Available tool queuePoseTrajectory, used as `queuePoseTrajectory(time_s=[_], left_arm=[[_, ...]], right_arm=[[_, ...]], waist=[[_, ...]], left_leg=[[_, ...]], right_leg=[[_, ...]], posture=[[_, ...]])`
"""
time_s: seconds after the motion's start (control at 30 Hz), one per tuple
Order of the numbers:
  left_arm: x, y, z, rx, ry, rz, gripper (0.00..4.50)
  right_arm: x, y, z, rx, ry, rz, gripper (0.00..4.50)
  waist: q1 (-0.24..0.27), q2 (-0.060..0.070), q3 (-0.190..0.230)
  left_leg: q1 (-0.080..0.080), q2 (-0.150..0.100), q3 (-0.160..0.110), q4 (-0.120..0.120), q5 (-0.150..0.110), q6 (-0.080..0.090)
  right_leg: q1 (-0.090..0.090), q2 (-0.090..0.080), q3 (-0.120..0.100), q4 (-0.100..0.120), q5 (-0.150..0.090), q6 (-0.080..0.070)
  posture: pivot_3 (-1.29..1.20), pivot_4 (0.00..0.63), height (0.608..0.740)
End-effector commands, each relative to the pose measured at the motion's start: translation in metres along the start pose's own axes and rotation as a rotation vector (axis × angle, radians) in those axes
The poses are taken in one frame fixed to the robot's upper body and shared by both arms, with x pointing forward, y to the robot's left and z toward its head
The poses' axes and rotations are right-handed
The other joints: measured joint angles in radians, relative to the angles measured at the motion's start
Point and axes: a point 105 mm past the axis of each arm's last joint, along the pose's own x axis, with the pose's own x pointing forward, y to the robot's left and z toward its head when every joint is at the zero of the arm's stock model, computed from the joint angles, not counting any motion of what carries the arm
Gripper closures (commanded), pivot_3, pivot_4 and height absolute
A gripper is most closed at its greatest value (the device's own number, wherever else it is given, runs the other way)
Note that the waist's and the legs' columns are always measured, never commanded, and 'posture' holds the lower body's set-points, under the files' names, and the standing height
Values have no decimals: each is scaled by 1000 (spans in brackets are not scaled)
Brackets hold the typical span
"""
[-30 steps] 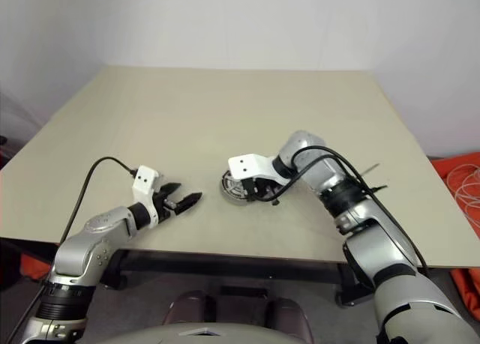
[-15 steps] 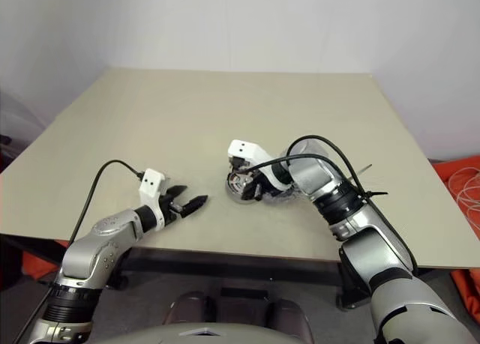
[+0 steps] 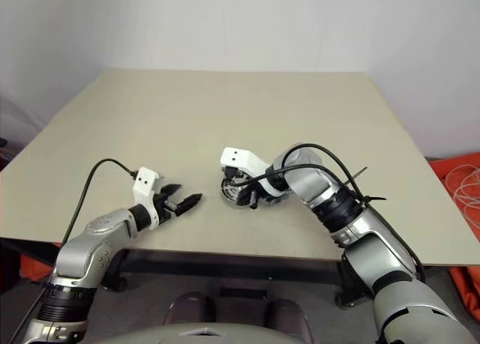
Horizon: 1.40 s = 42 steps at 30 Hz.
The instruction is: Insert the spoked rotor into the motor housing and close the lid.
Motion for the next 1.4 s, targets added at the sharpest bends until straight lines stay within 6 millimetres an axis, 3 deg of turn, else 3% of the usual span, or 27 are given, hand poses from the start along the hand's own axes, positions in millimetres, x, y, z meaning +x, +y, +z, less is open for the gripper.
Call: queuePoseTrajectory(time_s=[0.03, 0.2, 0.4, 0.5, 0.6, 0.7, 0.83, 1.0, 1.07, 1.17, 1.3, 1.4], left_arm=[[-3, 2, 15, 31, -45, 0, 0], [-3, 2, 15, 31, -45, 2, 0], [-1, 3, 17, 29, -46, -4, 0], [1, 1, 18, 25, -48, -17, 0], [2, 0, 19, 26, -45, -24, 0], [3, 0, 19, 29, -39, -35, 0], [6, 0, 19, 43, -23, -59, 0], [12, -2, 20, 51, -12, -90, 0], [15, -3, 20, 53, -10, -101, 0], [16, -3, 21, 54, -9, -108, 0], [17, -4, 19, 54, -4, -112, 0], [16, -4, 20, 53, -7, -110, 0]], right_arm=[[5, 2, 15, -47, -45, 11, 3272], [-1, 8, 24, -58, -74, 39, 1567], [-24, 13, 63, -124, -193, 23, 1567], [-39, -3, 77, -163, -264, -87, 1567], [-51, -22, 78, -116, -310, -187, 1567], [-64, -44, 55, -112, -285, -323, 1567], [-89, -69, -8, -66, -156, -507, 2824], [-114, -78, -51, -34, -54, -604, 4467], [-124, -79, -63, -38, -14, -629, 4467], [-125, -64, -75, -38, 22, -578, 4467], [-104, -24, -79, -42, 19, -399, 4467], [-88, -14, -91, -12, 37, -364, 4467]], waist=[[0, 0, 0], [6, 0, 0], [4, 0, 0], [4, 0, 0], [6, 0, 0], [9, 0, 0], [13, 0, 0], [2, 1, 0], [1, 1, 0], [7, 1, 0], [9, 1, 0], [6, 1, 0]], left_leg=[[0, 0, 0, 0, 0, 0], [-1, -1, 0, 0, 0, 0], [-1, 0, 0, -1, 0, -1], [-1, 0, 0, -1, 1, -1], [-1, -1, 0, -1, 1, -1], [-1, -1, 0, -1, 1, -1], [-2, -1, 0, -1, 1, -2], [-3, -1, 0, -1, 1, -2], [-3, -1, 0, -2, 1, -1], [-3, -1, 0, -2, 1, -1], [-4, -1, 0, -2, -1, 1], [-3, -1, 1, -2, -1, 1]], right_leg=[[0, 0, 0, 0, -1, 1], [0, 0, 0, 0, -1, 1], [-1, 0, 0, 0, 0, 0], [-1, 0, 0, 0, -1, 1], [0, 0, 0, 0, -1, 2], [0, 0, 0, -1, 0, 1], [0, 0, 0, -2, 1, -1], [-3, 0, 0, -1, 1, -1], [-4, 0, 1, -1, 1, -1], [-4, 0, 1, -1, 0, -1], [-3, 0, 1, -2, 0, -1], [-3, 0, 1, -2, 0, 0]], posture=[[0, 0, 740], [0, 0, 740], [0, 0, 740], [0, 0, 740], [0, 0, 740], [0, 0, 740], [0, 0, 740], [0, 0, 740], [0, 0, 740], [0, 0, 740], [0, 0, 740], [0, 0, 740]])
